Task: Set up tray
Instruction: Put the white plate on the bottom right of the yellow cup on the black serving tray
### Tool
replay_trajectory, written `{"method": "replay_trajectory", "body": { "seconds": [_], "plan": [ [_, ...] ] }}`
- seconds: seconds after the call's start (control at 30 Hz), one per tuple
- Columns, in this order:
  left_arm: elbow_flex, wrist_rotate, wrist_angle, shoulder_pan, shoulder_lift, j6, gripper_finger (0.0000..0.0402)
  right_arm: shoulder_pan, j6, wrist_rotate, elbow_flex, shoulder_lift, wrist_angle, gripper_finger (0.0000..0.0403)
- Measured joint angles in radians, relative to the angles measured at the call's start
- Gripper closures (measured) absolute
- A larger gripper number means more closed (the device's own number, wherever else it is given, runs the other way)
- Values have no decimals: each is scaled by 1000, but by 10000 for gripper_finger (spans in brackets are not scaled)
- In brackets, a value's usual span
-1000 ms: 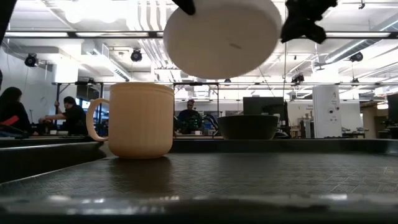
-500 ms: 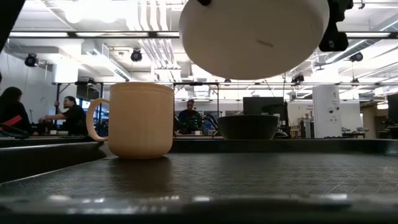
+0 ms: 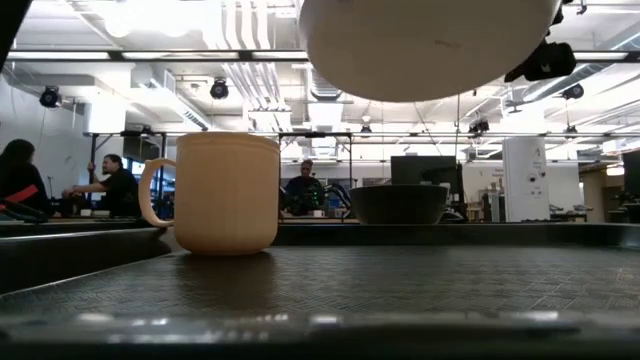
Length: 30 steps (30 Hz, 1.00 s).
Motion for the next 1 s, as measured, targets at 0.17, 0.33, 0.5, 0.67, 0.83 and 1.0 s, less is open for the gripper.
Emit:
{"method": "replay_trajectory", "body": {
  "seconds": [0.17, 0.33, 0.5, 0.67, 0.83, 1.0],
  "plan": [
    [-2, -30, 0, -26, 0, -45, 401, 81, 75, 115, -1, -8, 25, 174],
    [-2, -50, 6, -42, 0, -45, 401, 134, 127, 139, -12, -5, 34, 190],
    [-4, -53, 8, -47, 0, -49, 401, 176, 163, 175, -24, 7, 35, 214],
    [-8, -65, 14, -47, 0, -49, 401, 189, 177, 189, -25, 8, 36, 257],
    [-9, -74, 15, -47, 0, -49, 401, 190, 170, 194, -25, 8, 40, 320],
    [-9, -77, 16, -46, 0, -53, 401, 189, 161, 201, -25, 17, 42, 385]
  ]
}}
